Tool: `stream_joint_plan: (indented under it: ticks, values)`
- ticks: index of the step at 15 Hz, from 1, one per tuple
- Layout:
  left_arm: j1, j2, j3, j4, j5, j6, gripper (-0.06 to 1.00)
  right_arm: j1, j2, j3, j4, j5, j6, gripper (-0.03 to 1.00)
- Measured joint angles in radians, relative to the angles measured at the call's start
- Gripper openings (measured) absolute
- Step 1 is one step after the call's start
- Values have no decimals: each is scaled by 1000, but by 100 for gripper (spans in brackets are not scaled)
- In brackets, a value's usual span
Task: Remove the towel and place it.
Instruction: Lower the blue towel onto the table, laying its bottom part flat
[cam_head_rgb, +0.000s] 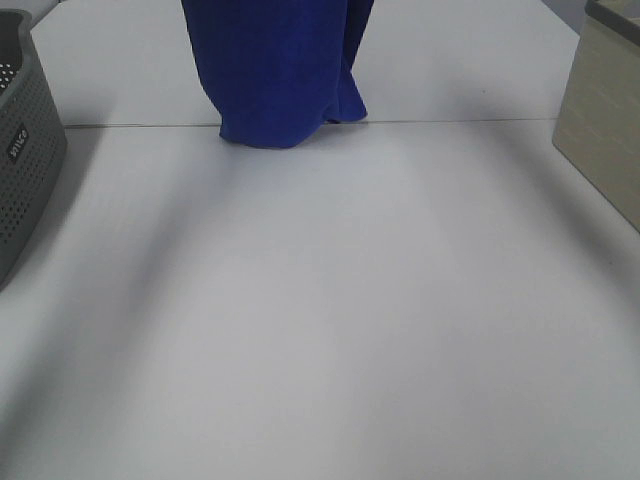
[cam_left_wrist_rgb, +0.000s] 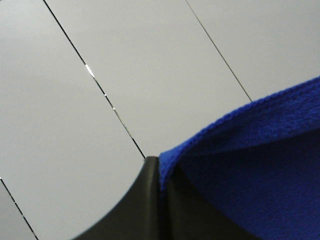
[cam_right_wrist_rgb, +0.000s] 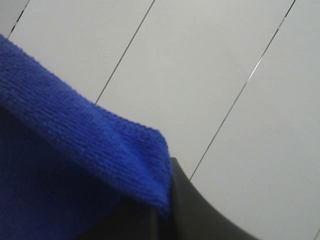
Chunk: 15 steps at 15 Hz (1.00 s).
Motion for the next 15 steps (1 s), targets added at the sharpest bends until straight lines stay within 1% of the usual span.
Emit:
stream_joint_plan:
  ticks: [1,3,6,8,9,10,15]
  values:
    - [0,40,-63,0,-4,0,0,-9,28,-51,0,-1,28,2]
    - [0,98,-137,0,-5,0,0,-21,54,-93,0,-4,78,2]
    - [-6,177,-236,6,-42,0,0,-24,87,-109,0,-16,116,2]
    - [-7,183,-244,41,-51,-3,0,-25,103,-109,0,-15,116,2]
    - [-7,183,-245,92,-63,-5,0,-30,109,-109,0,-14,120,2]
    - [-7,183,-245,111,-63,-11,0,-36,110,-109,0,-13,120,2]
    - [-7,183,-245,119,-42,-25,0,-44,111,-109,0,48,122,2]
